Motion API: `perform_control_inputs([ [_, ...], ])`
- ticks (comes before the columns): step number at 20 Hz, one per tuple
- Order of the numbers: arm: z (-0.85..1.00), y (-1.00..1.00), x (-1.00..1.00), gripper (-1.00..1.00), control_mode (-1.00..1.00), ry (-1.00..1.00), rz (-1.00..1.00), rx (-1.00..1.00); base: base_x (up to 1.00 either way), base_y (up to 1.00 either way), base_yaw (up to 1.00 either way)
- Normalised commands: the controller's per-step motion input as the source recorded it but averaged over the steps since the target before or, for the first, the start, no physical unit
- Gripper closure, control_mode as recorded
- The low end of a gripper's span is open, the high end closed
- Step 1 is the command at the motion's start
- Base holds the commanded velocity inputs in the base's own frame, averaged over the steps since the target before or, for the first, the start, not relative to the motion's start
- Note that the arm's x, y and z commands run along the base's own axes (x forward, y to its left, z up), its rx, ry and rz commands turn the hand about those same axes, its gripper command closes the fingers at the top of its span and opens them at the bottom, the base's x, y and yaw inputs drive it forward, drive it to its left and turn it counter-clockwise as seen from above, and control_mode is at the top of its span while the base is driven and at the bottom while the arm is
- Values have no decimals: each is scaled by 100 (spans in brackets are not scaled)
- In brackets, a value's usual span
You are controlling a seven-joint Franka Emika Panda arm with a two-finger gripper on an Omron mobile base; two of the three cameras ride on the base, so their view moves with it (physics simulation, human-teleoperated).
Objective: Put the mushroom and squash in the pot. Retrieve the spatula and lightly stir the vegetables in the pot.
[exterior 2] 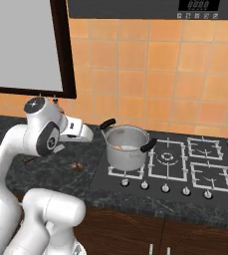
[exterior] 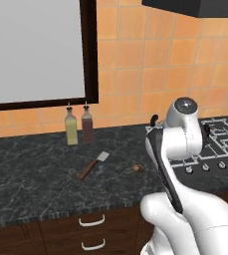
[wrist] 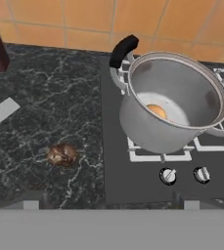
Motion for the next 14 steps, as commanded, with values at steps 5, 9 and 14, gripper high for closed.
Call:
perform_control_inputs([
  [5, -9, 78, -20, -100, -100, 16, -3, 0, 0, 0, 0],
  [9, -61, 26, 1, -100, -100, 30, -2, 4, 0, 0, 0],
  [14, -53, 19, 26, -100, -100, 25, 0, 0, 0, 0, 0],
])
